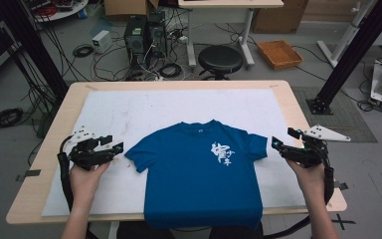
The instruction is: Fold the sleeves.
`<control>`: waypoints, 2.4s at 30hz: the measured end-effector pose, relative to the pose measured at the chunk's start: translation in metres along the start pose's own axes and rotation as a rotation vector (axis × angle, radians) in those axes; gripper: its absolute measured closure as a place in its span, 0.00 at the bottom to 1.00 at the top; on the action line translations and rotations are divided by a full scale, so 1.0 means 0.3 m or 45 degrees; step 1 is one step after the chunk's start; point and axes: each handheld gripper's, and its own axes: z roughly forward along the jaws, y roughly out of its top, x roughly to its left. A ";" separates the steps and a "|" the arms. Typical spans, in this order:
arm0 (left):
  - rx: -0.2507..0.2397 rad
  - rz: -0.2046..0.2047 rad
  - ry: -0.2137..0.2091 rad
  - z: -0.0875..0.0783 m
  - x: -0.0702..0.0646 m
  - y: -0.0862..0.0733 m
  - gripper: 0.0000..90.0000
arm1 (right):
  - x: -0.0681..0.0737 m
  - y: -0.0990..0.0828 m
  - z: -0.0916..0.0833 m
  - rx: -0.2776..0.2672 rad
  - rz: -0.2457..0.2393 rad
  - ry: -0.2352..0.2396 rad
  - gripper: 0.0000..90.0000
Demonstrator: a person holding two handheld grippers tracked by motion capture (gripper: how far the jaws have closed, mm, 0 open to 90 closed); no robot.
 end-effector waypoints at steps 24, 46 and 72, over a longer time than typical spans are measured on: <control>0.304 -0.118 0.018 0.126 0.012 -0.046 0.74 | 0.006 -0.004 0.011 0.012 -0.002 0.000 0.30; 0.228 -0.160 -0.059 0.104 0.007 -0.021 0.98 | -0.003 0.004 -0.005 -0.008 0.004 -0.011 0.30; 0.179 -0.203 -0.194 0.244 -0.279 0.201 0.98 | -0.003 0.013 -0.027 -0.032 -0.003 -0.035 0.30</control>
